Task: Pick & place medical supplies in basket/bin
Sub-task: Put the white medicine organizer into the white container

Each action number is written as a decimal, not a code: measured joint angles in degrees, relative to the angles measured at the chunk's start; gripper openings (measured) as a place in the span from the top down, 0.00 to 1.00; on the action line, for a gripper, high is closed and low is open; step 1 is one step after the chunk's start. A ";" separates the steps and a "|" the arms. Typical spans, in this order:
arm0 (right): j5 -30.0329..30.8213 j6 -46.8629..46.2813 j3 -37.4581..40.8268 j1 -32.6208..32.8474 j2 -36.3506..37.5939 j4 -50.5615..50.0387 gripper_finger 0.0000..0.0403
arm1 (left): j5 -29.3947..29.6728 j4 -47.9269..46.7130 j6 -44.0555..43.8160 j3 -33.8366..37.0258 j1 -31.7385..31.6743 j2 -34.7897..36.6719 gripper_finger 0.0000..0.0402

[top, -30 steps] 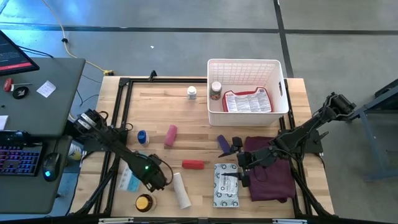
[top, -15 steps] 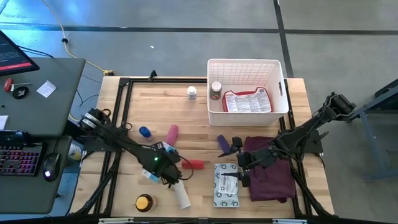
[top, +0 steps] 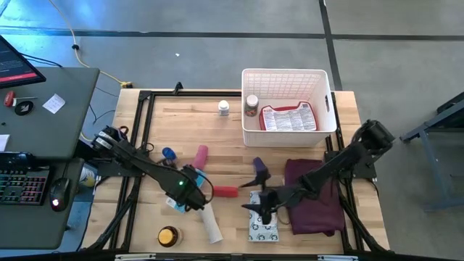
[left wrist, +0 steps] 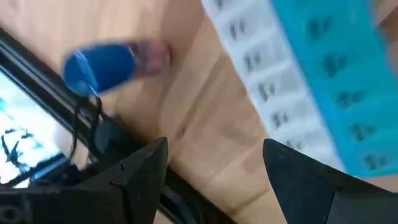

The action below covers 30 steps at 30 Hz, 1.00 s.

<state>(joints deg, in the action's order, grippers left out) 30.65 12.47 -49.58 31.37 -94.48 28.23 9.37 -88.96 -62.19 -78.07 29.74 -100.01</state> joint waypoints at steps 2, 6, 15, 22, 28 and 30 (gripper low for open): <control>0.57 1.43 -3.72 -0.35 -1.98 -2.55 0.21 | -2.46 0.33 -0.63 2.73 0.33 0.00 0.26; 0.52 1.97 -12.55 -1.38 -5.77 -13.77 0.21 | -4.70 1.07 -1.66 7.71 1.94 0.00 0.26; -1.36 5.69 -23.09 -3.53 -13.83 -23.43 0.21 | -5.03 13.71 -3.17 17.52 4.04 0.04 0.26; -1.89 6.66 -24.17 -5.90 -16.32 -23.90 0.21 | -1.53 21.72 -2.28 21.84 2.19 0.09 0.26; 0.51 6.27 -24.19 -7.65 -16.30 -28.20 0.21 | 1.85 28.13 2.04 21.87 -0.97 0.09 0.26; 0.59 6.41 -24.19 -8.56 -16.28 -30.31 0.21 | 2.22 29.31 3.56 21.88 -2.11 0.11 0.26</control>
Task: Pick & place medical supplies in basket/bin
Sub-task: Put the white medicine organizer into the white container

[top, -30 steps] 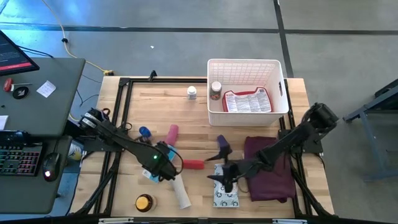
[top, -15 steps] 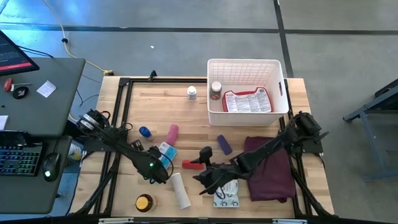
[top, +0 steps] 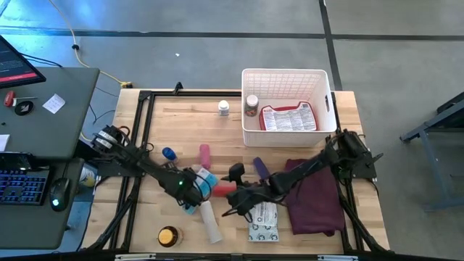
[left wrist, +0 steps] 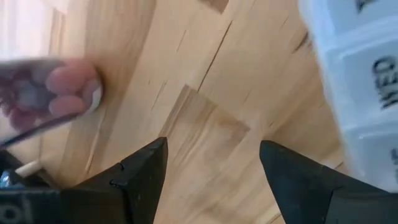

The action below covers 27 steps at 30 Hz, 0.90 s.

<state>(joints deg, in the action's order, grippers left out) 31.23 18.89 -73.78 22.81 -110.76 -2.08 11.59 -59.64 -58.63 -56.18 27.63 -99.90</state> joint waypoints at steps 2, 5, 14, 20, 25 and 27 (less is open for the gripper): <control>0.01 -0.43 0.04 -1.16 0.00 -2.32 0.21 | 0.78 0.77 0.55 -0.05 -1.06 0.04 0.26; -0.05 -0.36 0.04 -2.69 0.01 -2.78 0.21 | 3.17 1.48 0.93 -0.07 -2.71 0.07 0.26; -7.14 -0.30 0.04 -5.35 -0.06 2.77 0.21 | 11.73 1.60 1.52 -0.04 -7.65 -0.09 0.26; -8.71 -0.75 0.00 -4.02 -2.67 3.44 0.21 | 14.48 2.91 2.47 1.07 -10.14 -0.09 0.26; -7.03 -0.84 0.04 -2.29 -4.80 1.37 0.21 | 12.85 5.45 5.52 2.04 -11.56 0.13 0.26; -5.16 -1.18 0.07 -1.74 -4.81 0.61 0.21 | 12.46 2.62 5.69 0.55 -11.56 -0.15 0.26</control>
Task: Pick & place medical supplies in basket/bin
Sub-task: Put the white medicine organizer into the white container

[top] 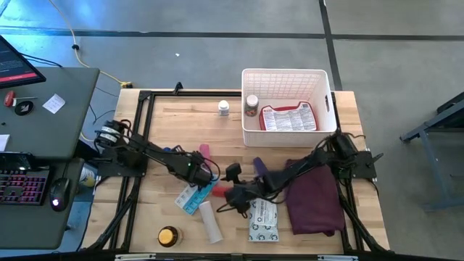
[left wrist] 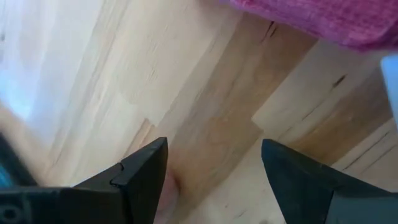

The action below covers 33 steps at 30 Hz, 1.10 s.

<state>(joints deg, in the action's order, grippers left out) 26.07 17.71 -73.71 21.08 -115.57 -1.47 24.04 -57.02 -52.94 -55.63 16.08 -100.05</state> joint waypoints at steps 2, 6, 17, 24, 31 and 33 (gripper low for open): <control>1.82 -0.54 0.00 0.34 0.00 0.02 0.21 | -0.13 -6.32 -0.70 -2.87 0.04 0.02 0.26; 2.35 -1.75 -0.02 0.46 0.00 -0.12 0.21 | -0.25 -12.51 -1.07 -9.67 0.26 0.70 0.26; 0.35 -8.27 -0.04 2.63 0.00 -4.38 0.21 | -8.45 -7.41 0.68 -17.34 8.95 0.70 0.26; 0.45 -8.32 -0.03 4.18 0.00 -3.13 0.21 | -6.81 -6.98 -5.53 -12.16 12.25 0.70 0.26; 0.18 -6.22 -0.03 2.74 0.00 -0.61 0.21 | -3.67 2.77 -5.55 -3.86 8.88 1.07 0.26; -0.05 -5.14 -0.04 2.23 0.00 0.31 0.21 | -2.78 4.48 -3.66 -2.87 7.26 0.45 0.26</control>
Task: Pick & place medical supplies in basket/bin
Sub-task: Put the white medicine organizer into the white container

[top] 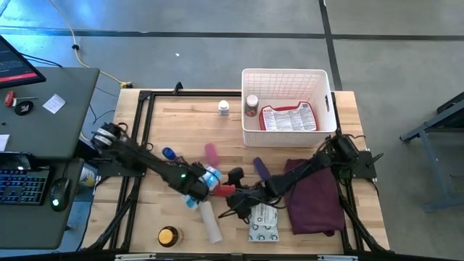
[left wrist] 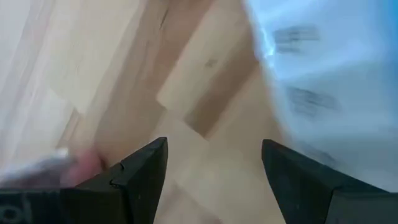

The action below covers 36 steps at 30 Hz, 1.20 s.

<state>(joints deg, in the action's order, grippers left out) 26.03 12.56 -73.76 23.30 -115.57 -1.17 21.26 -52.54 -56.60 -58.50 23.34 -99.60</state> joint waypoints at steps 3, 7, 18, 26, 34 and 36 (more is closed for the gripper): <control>-0.05 1.65 0.00 -0.82 0.00 0.77 0.21 | 0.71 4.88 3.26 0.62 -2.45 0.25 0.26; 0.02 3.30 0.00 -2.03 0.00 0.29 0.21 | 0.54 6.19 6.02 1.35 -4.97 -0.13 0.26; -0.38 9.44 0.02 -5.56 0.00 0.62 0.21 | 0.76 10.50 8.83 1.16 -5.71 -0.91 0.26; -3.70 17.79 2.97 -6.56 0.07 3.39 0.21 | 0.87 12.51 8.83 2.43 -5.67 -0.77 0.26; -0.64 29.97 12.16 -4.87 0.11 21.96 0.21 | 0.80 13.41 8.86 2.82 -5.69 -0.73 0.26; -2.67 32.25 13.91 -4.93 0.15 26.20 0.21 | 0.75 13.40 8.83 2.84 -5.69 -0.76 0.26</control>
<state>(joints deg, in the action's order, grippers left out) 23.36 44.82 -59.85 18.37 -115.42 25.04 22.01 -39.13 -47.77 -55.66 17.65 -100.36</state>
